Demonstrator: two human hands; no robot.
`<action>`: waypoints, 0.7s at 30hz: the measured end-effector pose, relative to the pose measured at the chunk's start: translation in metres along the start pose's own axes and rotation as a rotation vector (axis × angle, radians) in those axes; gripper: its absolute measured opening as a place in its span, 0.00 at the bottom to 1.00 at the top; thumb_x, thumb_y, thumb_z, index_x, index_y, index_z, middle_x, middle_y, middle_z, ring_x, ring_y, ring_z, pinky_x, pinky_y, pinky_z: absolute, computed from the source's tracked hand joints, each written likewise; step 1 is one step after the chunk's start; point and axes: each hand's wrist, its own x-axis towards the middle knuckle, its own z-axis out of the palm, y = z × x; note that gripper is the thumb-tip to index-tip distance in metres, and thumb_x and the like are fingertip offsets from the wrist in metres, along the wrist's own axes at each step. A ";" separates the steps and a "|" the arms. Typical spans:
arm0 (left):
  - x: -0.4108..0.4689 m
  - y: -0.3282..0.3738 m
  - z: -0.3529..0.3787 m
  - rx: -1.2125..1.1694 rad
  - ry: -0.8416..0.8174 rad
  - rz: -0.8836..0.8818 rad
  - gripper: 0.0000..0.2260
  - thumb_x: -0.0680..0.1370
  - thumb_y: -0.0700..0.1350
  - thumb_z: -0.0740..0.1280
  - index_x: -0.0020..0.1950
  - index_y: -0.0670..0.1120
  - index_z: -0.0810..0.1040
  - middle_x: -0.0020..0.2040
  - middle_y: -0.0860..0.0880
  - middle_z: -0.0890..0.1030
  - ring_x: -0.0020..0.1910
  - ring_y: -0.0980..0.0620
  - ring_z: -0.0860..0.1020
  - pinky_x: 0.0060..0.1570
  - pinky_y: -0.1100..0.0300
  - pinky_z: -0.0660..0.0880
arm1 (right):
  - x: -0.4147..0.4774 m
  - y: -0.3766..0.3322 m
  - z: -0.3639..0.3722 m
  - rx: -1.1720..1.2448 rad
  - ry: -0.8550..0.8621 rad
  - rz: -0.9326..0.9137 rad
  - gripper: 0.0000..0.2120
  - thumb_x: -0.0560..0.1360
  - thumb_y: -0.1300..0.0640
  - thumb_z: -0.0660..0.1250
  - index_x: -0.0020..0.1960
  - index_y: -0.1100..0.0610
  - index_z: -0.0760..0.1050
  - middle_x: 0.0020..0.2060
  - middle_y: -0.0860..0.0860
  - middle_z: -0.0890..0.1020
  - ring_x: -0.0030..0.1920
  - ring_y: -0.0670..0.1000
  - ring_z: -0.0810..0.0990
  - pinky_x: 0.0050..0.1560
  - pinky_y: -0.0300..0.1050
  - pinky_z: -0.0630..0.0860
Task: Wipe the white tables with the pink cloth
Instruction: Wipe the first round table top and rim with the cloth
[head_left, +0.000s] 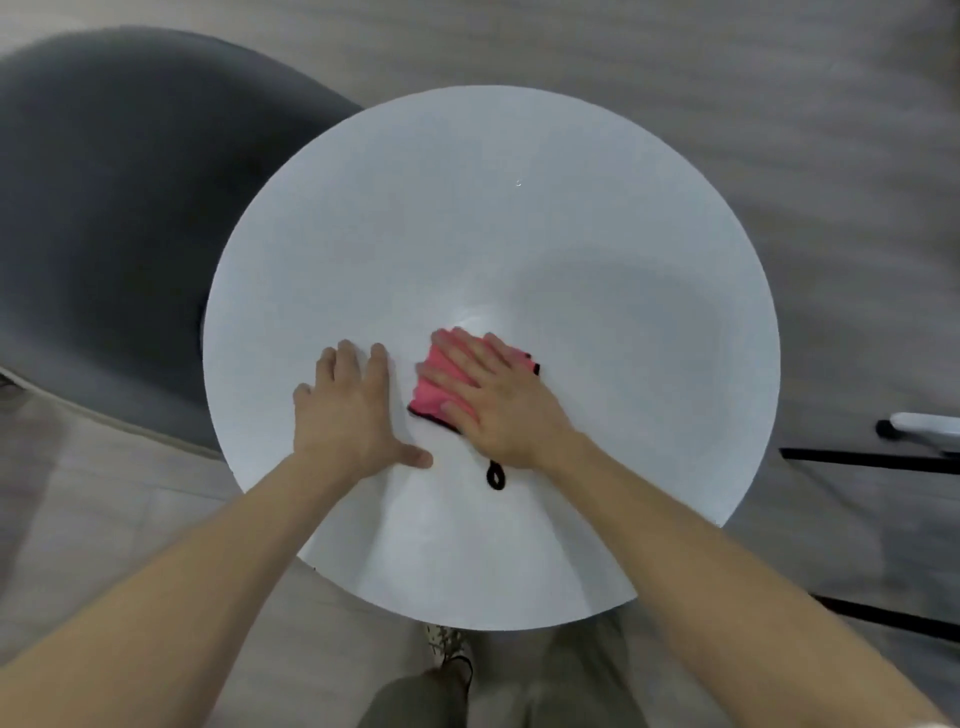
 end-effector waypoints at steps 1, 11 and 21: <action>0.001 0.001 -0.001 0.004 -0.008 -0.008 0.70 0.51 0.82 0.76 0.83 0.51 0.52 0.80 0.42 0.59 0.80 0.38 0.61 0.67 0.38 0.74 | -0.011 0.043 -0.003 -0.054 0.016 0.102 0.21 0.90 0.44 0.56 0.79 0.47 0.74 0.82 0.54 0.70 0.85 0.59 0.61 0.81 0.63 0.60; 0.004 0.007 -0.021 -0.045 -0.102 -0.090 0.58 0.55 0.69 0.86 0.78 0.53 0.63 0.74 0.46 0.65 0.74 0.42 0.66 0.58 0.44 0.79 | 0.025 -0.031 0.000 0.095 -0.044 0.053 0.28 0.89 0.44 0.56 0.85 0.55 0.64 0.86 0.60 0.57 0.87 0.60 0.51 0.85 0.62 0.53; 0.078 0.040 -0.072 -0.060 -0.097 -0.227 0.57 0.59 0.67 0.86 0.79 0.52 0.61 0.73 0.45 0.68 0.73 0.41 0.69 0.62 0.41 0.78 | 0.002 0.197 -0.041 -0.052 0.087 0.840 0.35 0.88 0.44 0.44 0.84 0.68 0.56 0.86 0.65 0.50 0.87 0.64 0.48 0.85 0.63 0.52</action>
